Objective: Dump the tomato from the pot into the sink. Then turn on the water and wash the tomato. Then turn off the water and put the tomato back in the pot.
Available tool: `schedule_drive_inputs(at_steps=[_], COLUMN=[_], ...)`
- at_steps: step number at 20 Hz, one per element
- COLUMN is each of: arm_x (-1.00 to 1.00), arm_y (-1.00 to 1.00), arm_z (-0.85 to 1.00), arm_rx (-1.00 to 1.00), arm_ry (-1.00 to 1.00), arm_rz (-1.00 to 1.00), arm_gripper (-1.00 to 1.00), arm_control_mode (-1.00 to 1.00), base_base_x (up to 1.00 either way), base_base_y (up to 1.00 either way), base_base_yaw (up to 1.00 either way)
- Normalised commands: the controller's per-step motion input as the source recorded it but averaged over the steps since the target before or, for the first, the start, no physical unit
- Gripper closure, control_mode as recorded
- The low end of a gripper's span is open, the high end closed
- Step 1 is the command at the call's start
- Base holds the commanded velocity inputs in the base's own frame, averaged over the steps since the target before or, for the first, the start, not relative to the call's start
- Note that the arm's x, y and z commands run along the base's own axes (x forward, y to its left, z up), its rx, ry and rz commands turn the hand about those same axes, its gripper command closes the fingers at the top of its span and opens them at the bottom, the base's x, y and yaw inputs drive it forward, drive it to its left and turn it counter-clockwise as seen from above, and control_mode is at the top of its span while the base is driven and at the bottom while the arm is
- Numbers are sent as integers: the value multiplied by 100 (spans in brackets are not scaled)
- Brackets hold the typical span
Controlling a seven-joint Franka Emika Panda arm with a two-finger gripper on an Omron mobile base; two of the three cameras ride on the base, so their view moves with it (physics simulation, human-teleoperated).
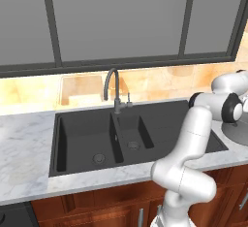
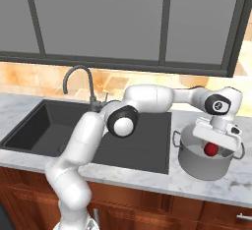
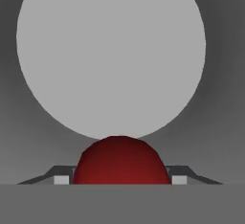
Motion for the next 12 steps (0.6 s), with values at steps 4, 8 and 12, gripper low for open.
schedule_drive_inputs(at_steps=[4,8,12], arm_x=[0,0,0], arm_y=[21,32,26], arm_z=[-10,-4,0], arm_rx=[0,0,0], arm_ry=[-4,-4,-6], arm_rz=[0,0,0], arm_gripper=[100,-100,-100], arm_control_mode=[-100,-100,-100], base_base_x=[0,0,0], base_base_y=[0,0,0], base_base_yaw=[0,0,0])
